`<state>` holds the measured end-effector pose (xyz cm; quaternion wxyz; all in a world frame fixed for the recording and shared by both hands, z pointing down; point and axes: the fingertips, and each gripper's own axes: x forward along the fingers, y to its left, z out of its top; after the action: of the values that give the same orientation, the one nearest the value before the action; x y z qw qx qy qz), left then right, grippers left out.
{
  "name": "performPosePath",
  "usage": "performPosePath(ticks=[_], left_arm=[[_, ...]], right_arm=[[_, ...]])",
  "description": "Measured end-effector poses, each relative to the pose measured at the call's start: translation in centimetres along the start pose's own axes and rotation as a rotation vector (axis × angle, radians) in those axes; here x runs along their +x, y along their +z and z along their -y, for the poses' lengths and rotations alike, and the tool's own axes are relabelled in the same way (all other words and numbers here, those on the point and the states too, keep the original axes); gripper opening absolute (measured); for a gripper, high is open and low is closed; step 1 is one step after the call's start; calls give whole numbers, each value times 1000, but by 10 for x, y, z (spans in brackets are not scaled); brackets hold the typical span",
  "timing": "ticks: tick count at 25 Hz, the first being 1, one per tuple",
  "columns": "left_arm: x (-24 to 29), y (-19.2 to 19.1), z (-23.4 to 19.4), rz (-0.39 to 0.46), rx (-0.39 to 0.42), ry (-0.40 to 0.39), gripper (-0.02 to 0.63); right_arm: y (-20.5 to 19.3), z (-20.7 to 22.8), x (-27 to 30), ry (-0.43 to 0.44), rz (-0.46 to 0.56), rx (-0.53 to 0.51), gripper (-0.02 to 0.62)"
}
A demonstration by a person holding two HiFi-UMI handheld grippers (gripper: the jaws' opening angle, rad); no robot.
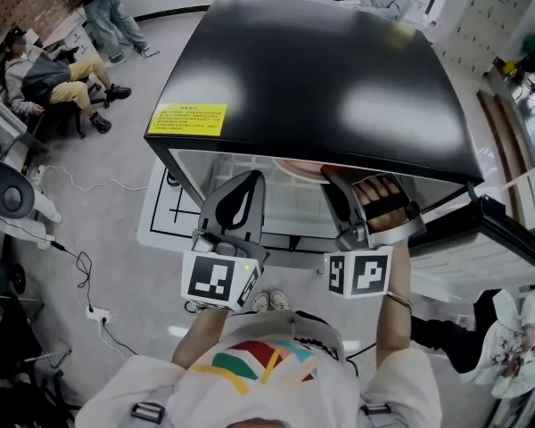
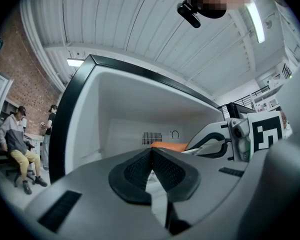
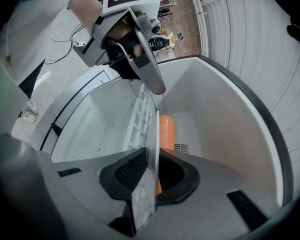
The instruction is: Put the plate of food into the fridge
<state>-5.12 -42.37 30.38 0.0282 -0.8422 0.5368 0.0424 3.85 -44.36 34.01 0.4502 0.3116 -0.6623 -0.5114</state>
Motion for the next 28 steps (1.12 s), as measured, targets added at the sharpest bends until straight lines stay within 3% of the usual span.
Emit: performPosePath(ticks=[13, 28], left_arm=[[5, -5, -3, -13, -5, 9, 5], [9, -7, -4, -13, -5, 16, 5]], right_arm=[[-1, 1, 18, 67, 29, 10, 54], [7, -3, 21, 291, 83, 327, 56]])
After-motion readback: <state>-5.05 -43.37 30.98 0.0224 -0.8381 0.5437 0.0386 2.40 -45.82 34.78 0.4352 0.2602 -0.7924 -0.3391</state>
